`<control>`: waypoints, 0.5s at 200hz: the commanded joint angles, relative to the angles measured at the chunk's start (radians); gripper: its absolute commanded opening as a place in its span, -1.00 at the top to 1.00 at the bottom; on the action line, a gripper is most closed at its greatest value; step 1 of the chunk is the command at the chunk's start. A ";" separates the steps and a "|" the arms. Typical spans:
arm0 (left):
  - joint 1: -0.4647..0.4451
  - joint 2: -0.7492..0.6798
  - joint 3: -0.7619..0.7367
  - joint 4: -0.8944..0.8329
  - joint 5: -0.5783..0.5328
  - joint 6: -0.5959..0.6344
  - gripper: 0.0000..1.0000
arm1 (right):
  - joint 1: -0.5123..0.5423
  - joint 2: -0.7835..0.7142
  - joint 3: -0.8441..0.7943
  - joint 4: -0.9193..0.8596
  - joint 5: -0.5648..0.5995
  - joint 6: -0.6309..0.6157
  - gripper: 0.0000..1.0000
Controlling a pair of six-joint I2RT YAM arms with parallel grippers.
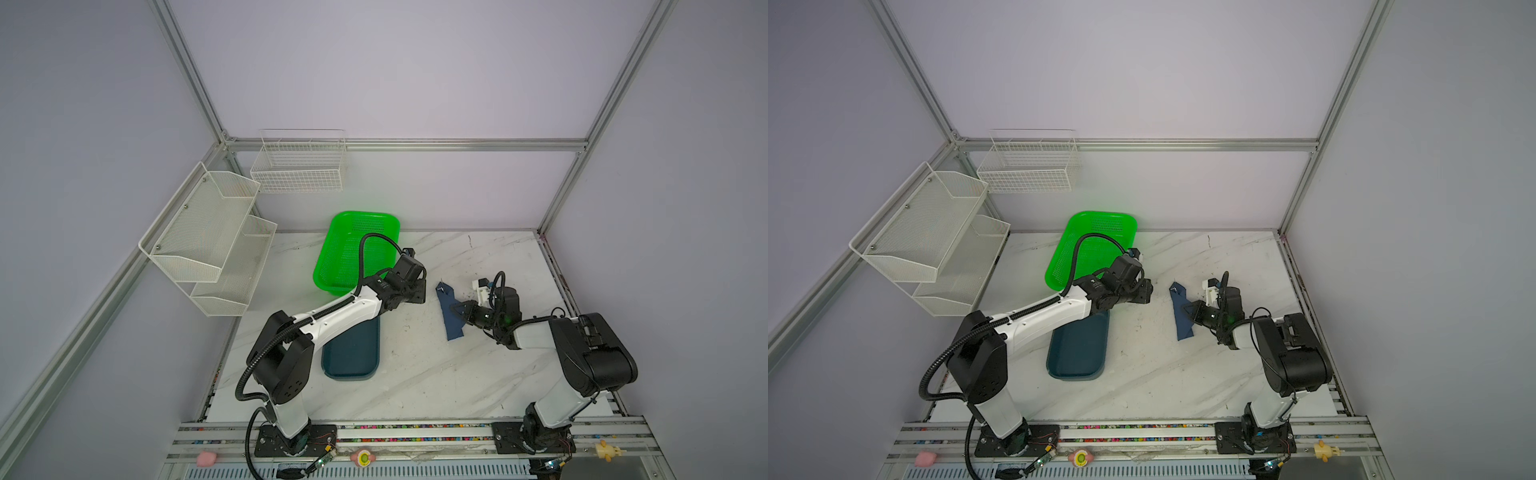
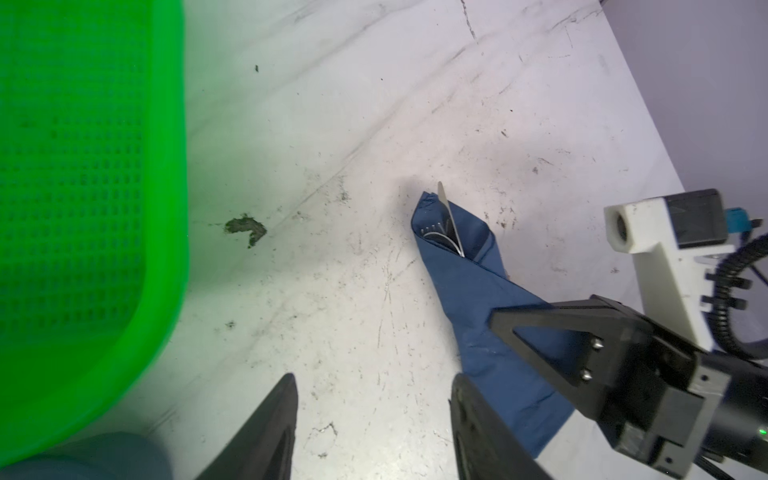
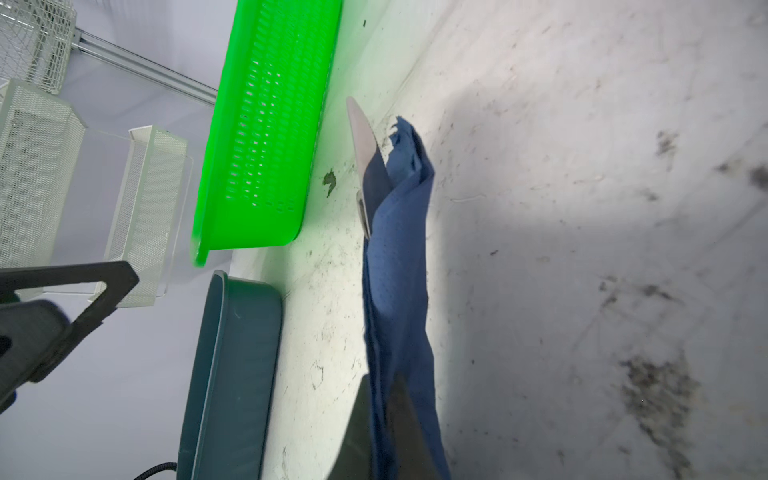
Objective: Place the utensils on the paper napkin and roll it up
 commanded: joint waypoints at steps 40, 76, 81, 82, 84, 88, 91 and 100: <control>0.014 -0.040 -0.045 0.050 -0.027 0.012 -0.36 | 0.005 -0.089 0.029 0.040 -0.045 0.025 0.91; 0.076 -0.052 -0.106 0.201 0.286 -0.057 -0.36 | 0.005 -0.144 0.042 0.042 -0.081 0.084 0.91; 0.089 -0.049 -0.116 0.234 0.343 -0.070 -0.34 | 0.005 -0.154 0.044 0.048 -0.089 0.096 0.91; 0.090 -0.048 -0.119 0.242 0.357 -0.072 -0.33 | 0.005 -0.156 0.044 0.049 -0.091 0.098 0.91; 0.094 -0.048 -0.124 0.257 0.383 -0.076 -0.33 | 0.005 -0.161 0.045 0.051 -0.093 0.102 0.91; 0.105 -0.043 -0.132 0.287 0.433 -0.082 -0.32 | 0.005 -0.171 0.047 0.055 -0.100 0.110 0.91; 0.112 -0.038 -0.139 0.310 0.469 -0.085 -0.31 | 0.005 -0.178 0.048 0.060 -0.104 0.115 0.91; 0.135 -0.025 -0.154 0.377 0.571 -0.112 -0.30 | 0.004 -0.201 0.054 0.062 -0.109 0.130 0.91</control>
